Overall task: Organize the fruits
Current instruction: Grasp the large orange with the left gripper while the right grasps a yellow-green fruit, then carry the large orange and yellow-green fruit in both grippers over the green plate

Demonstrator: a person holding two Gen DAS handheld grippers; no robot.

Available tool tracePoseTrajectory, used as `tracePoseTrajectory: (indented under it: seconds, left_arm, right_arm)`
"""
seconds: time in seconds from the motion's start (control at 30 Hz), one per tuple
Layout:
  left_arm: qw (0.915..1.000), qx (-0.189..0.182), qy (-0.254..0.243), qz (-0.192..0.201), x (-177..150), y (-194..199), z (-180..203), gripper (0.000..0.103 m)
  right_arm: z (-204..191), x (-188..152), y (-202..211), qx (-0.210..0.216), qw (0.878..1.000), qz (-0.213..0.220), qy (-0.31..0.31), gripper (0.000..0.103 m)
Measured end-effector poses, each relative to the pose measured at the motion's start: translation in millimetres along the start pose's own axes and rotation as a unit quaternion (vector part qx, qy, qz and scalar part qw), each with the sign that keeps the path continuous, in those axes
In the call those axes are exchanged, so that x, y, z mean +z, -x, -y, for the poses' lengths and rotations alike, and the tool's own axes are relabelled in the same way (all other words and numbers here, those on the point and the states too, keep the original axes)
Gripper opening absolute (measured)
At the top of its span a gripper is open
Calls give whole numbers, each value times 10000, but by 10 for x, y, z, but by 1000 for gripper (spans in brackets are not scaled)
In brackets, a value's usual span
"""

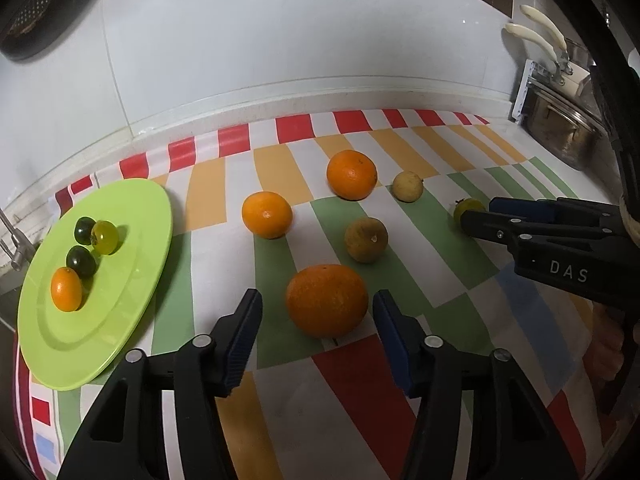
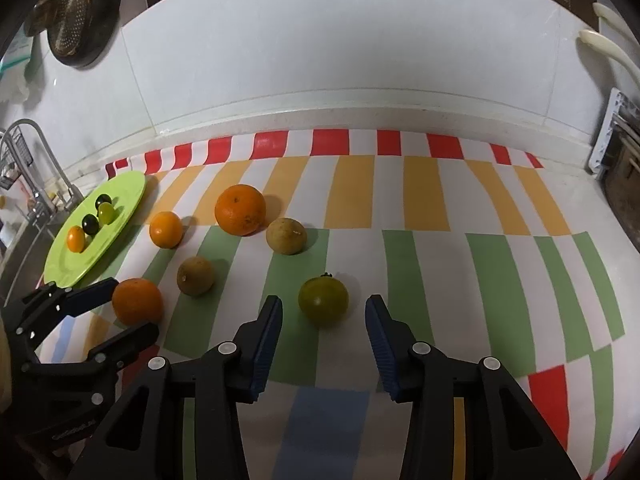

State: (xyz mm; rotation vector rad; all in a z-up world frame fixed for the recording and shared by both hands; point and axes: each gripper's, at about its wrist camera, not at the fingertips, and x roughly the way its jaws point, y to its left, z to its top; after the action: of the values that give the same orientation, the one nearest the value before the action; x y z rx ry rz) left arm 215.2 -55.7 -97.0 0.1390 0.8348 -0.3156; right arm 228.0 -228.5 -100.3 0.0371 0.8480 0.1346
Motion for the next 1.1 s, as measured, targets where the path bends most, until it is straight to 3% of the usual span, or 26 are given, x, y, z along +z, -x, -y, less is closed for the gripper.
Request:
tracePoseTrajectory:
  seconds: [0.23,0.53,1.1]
  left_arm:
    - [9997,-192,157,-85,28,-34,-31,41]
    - [9996,-244,151,-35,34,54,-31,41]
    - [9978,-195,387,493,81,654,-268,40]
  right_arm:
    - [-16,22,-119,26,9999,-133,61,31]
    - [-65,-10,-15,65,9999,-62,75,29]
    - [-483,24,574,445,9976,433,298,29]
